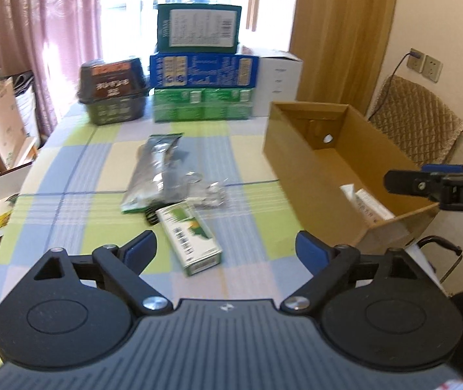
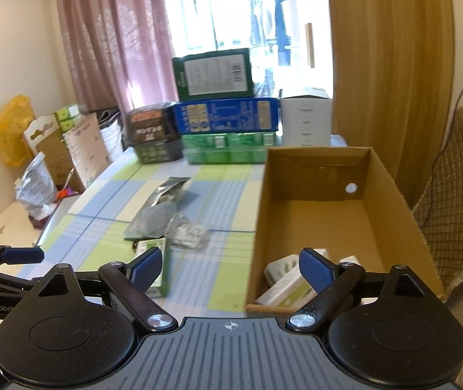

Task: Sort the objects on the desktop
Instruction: 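Move both open tools back over the table items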

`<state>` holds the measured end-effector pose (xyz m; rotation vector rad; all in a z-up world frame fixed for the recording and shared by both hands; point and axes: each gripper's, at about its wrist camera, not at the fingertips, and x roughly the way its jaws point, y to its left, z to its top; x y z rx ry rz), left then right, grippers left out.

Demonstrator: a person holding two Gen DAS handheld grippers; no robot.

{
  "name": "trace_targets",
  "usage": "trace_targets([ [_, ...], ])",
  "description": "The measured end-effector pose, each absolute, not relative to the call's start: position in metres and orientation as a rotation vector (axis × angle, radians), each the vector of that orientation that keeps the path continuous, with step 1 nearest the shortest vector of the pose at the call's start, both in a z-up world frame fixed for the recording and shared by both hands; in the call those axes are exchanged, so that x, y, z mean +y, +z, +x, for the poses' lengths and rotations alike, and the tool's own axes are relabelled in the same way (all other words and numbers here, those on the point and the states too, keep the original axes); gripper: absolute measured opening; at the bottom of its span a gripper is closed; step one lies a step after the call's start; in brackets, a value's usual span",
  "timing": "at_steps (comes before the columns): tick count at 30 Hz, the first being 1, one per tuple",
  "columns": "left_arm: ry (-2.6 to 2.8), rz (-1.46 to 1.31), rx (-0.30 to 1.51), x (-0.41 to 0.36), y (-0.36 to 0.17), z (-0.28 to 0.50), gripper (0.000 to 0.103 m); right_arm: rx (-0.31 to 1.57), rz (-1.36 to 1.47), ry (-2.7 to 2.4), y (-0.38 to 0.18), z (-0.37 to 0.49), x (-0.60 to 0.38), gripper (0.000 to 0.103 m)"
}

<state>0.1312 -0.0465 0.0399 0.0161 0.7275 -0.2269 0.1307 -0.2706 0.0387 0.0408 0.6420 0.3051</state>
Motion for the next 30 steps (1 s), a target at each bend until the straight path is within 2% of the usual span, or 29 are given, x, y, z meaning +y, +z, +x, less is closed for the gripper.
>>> trace_targets([
  [8, -0.147, 0.019, 0.749, 0.0, 0.021, 0.116, 0.101, 0.652, -0.004, 0.367, 0.026, 0.125, -0.24, 0.094],
  [21, -0.08, 0.048, 0.791, 0.051, -0.009, 0.13, 0.101, 0.719, -0.05, 0.459, -0.021, 0.133, -0.189, 0.095],
  [30, -0.097, 0.1, 0.805, 0.07, -0.04, 0.169, 0.101, 0.758, -0.082, 0.482, -0.063, 0.173, -0.163, 0.095],
])
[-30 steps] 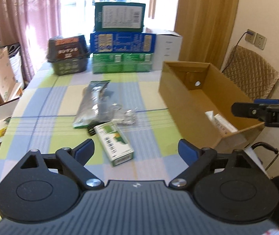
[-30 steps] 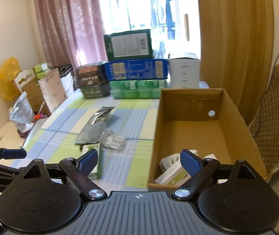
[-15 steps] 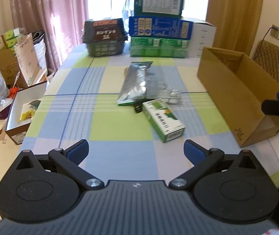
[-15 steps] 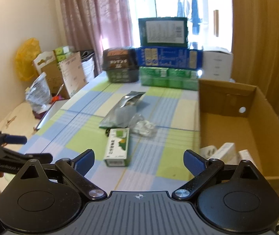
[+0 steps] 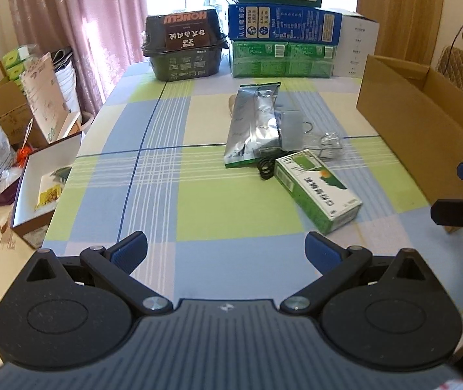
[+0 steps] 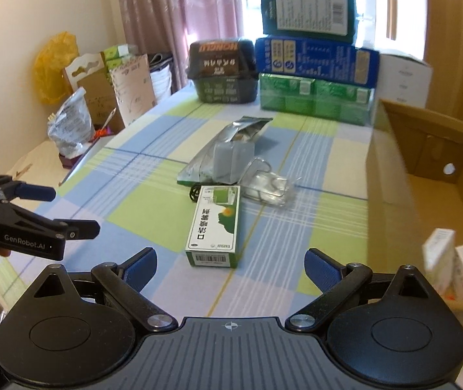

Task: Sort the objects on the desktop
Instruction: 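Move both open tools back over the table items, then grasp the green-white medicine box with the right tool while the left tool grasps the black cable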

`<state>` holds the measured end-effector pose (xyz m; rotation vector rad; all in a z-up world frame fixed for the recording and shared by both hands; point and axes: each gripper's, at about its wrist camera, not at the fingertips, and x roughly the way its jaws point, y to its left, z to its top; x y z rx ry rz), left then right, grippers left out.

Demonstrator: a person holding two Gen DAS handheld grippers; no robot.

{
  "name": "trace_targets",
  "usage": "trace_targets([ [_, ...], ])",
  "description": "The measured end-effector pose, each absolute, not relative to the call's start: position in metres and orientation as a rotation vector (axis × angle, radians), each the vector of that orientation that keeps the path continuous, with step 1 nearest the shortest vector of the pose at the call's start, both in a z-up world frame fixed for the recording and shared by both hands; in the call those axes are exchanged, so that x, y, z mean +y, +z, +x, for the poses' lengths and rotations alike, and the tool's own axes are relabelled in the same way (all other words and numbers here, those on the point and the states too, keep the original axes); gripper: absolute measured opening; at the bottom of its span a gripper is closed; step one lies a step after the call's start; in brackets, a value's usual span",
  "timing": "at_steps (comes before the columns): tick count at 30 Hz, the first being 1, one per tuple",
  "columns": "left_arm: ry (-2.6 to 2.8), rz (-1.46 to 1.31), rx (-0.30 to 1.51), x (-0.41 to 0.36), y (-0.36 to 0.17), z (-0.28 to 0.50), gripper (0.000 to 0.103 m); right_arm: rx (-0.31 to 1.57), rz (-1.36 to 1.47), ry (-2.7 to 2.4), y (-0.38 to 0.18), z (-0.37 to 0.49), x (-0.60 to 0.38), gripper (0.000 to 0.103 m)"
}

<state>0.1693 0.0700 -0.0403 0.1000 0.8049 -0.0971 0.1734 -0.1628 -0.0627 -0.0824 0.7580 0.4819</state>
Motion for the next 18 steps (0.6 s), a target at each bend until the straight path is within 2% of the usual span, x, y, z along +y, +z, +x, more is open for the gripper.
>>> trace_targets([
  [14, -0.159, 0.15, 0.796, 0.085, -0.073, 0.244, 0.101, 0.805, -0.119, 0.49, -0.104, 0.233, -0.13, 0.094],
  [18, -0.173, 0.221, 0.755, 0.08, -0.076, 0.254, 0.101, 0.821, -0.13, 0.507, -0.111, 0.242, -0.119, 0.087],
])
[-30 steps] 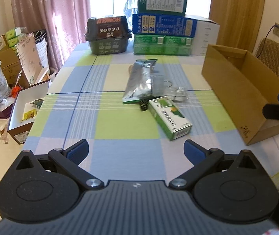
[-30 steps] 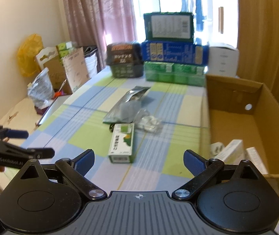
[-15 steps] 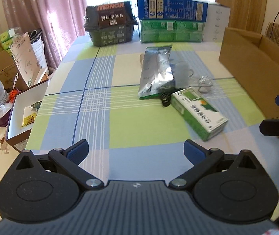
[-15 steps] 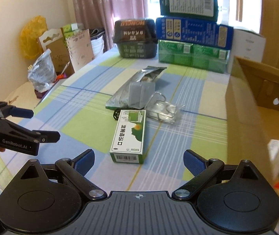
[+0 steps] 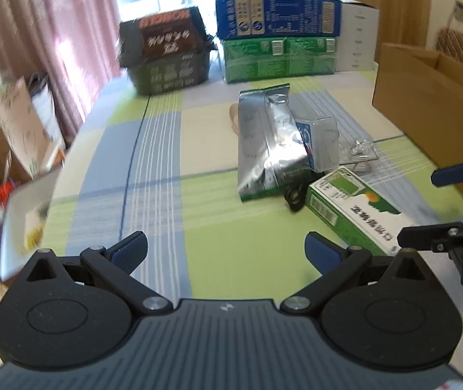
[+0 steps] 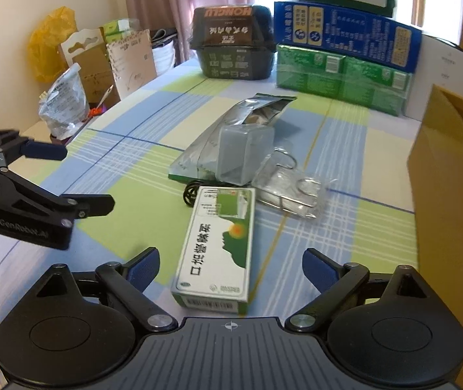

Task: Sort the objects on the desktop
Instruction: 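Grasp the green-white medicine box with the right tool while the left tool grasps the black cable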

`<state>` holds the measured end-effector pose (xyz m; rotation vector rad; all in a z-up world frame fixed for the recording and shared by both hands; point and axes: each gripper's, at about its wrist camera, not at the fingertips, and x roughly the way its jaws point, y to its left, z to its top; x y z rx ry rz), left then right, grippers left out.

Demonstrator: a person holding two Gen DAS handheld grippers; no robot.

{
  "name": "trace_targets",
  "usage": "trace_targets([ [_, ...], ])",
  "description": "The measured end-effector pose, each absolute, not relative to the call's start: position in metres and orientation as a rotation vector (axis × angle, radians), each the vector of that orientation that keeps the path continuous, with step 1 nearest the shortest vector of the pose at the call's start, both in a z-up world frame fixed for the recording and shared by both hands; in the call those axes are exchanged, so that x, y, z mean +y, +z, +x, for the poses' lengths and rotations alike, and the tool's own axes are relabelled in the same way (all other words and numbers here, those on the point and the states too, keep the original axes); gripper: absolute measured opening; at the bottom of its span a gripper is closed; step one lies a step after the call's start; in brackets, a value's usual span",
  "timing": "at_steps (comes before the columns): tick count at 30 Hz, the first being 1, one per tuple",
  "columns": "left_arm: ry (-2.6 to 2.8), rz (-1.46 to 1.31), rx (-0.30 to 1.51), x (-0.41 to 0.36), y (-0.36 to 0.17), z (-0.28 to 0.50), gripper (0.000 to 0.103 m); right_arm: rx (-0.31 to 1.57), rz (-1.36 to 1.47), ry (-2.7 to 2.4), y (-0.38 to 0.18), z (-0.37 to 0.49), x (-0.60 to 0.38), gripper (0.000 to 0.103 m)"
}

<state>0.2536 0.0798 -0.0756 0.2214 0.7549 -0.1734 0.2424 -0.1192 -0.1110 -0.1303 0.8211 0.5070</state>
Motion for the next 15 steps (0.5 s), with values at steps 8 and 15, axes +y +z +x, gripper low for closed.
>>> trace_targets([
  [8, -0.176, 0.181, 0.843, 0.089, -0.087, 0.272, 0.101, 0.861, -0.178, 0.526, -0.13, 0.257, -0.101, 0.072],
  [15, -0.211, 0.136, 0.858, 0.086, -0.087, 0.273, 0.101, 0.881, -0.192, 0.48, -0.137, 0.255, -0.109, 0.053],
])
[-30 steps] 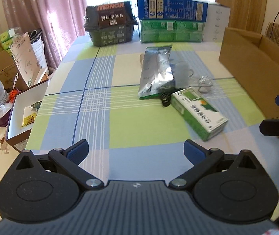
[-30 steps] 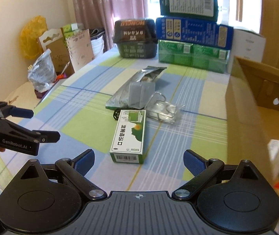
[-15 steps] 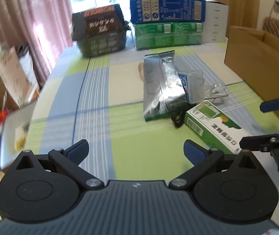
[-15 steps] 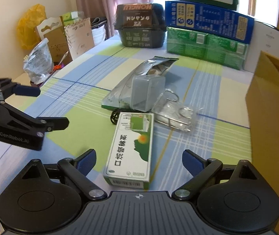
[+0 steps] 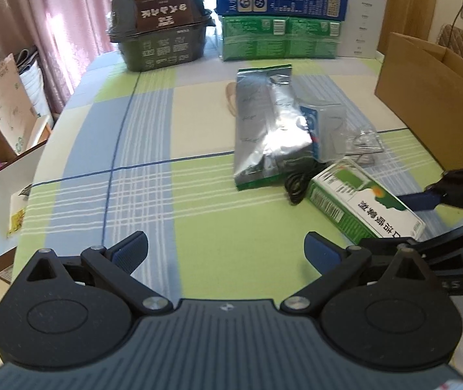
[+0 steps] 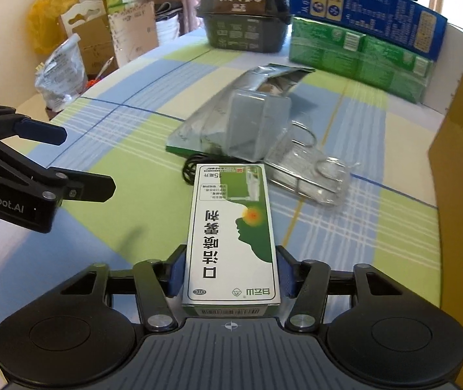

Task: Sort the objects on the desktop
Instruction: 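Grasp the green-white medicine box with the right tool while the left tool grasps the black cable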

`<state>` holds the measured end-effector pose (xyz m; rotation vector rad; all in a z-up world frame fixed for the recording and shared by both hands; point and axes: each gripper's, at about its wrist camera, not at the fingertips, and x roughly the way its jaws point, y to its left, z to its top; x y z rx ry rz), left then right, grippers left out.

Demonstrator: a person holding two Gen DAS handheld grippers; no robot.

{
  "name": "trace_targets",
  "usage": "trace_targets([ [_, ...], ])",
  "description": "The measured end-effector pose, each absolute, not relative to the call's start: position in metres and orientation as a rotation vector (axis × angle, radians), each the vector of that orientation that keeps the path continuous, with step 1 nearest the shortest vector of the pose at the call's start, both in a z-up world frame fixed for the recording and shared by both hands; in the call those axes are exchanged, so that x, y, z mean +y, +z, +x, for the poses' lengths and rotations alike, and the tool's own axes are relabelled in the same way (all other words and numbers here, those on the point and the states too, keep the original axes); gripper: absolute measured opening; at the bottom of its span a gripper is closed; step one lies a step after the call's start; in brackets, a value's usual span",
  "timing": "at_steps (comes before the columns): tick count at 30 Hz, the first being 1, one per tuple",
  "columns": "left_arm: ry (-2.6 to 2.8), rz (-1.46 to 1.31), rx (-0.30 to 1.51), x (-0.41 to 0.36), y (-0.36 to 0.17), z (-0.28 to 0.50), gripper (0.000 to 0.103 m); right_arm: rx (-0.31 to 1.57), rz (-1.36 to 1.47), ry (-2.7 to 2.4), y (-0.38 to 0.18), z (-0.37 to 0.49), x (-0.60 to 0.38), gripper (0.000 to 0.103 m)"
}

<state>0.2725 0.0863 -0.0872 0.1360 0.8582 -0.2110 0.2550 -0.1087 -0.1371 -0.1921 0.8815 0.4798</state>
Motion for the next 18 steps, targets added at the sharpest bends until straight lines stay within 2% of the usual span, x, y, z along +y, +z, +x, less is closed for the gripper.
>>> trace_targets([
  [6, -0.266, 0.139, 0.842, 0.076, -0.087, 0.274, 0.098, 0.885, -0.165, 0.411, -0.134, 0.256, -0.128, 0.053],
  [8, -0.294, 0.153, 0.841, 0.071, -0.09, 0.277, 0.094, 0.882, -0.16, 0.395, -0.133, 0.257, -0.133, 0.053],
  [13, -0.349, 0.18, 0.836, 0.056, -0.1, 0.287, 0.073, 0.875, -0.139, 0.351, -0.131, 0.265, -0.145, 0.053],
  [15, -0.374, 0.181, 0.834, 0.051, -0.104, 0.292, 0.073, 0.875, -0.13, 0.34, -0.13, 0.268, -0.149, 0.053],
  [18, -0.408, 0.175, 0.825, 0.043, -0.109, 0.3, 0.066, 0.878, -0.12, 0.337, -0.131, 0.271, -0.153, 0.053],
])
